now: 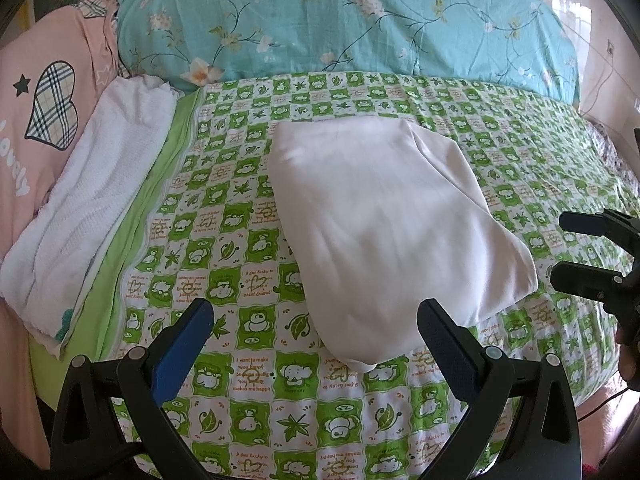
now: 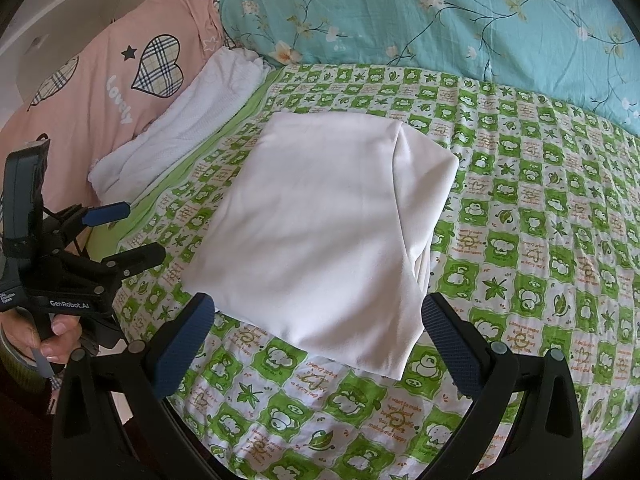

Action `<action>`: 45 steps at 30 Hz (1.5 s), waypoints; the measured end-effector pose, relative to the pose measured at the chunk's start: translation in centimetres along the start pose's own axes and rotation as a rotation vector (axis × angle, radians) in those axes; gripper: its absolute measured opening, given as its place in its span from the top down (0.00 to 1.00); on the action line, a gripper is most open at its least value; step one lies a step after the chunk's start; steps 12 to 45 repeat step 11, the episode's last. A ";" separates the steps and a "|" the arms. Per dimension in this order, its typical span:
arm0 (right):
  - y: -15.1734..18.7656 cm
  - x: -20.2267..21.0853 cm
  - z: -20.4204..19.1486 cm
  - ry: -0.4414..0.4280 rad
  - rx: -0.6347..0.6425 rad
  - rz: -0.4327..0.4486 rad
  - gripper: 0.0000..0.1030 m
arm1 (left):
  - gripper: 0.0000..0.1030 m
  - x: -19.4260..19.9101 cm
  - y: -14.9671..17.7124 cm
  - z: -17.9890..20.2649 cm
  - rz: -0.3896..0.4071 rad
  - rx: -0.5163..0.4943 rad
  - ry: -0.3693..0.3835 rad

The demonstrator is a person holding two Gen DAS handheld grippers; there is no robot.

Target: Fold large clothes

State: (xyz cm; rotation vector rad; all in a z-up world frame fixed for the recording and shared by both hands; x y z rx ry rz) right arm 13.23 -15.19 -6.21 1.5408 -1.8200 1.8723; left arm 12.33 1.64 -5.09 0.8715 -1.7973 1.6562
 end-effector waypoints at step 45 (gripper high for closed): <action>-0.1 -1.0 1.2 0.000 -0.018 -0.012 0.00 | 0.01 -0.9 -0.4 -0.9 -0.006 0.015 -0.009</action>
Point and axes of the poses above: each gripper's, at about its wrist camera, not at the fingertips, and x roughly against the way its jaws point, z to its right, y to its underside, the point moved 7 cm from there along -x, roughly the way its jaws point, and after that the axes turned 1 degree about -y, right-handed, at the moved point
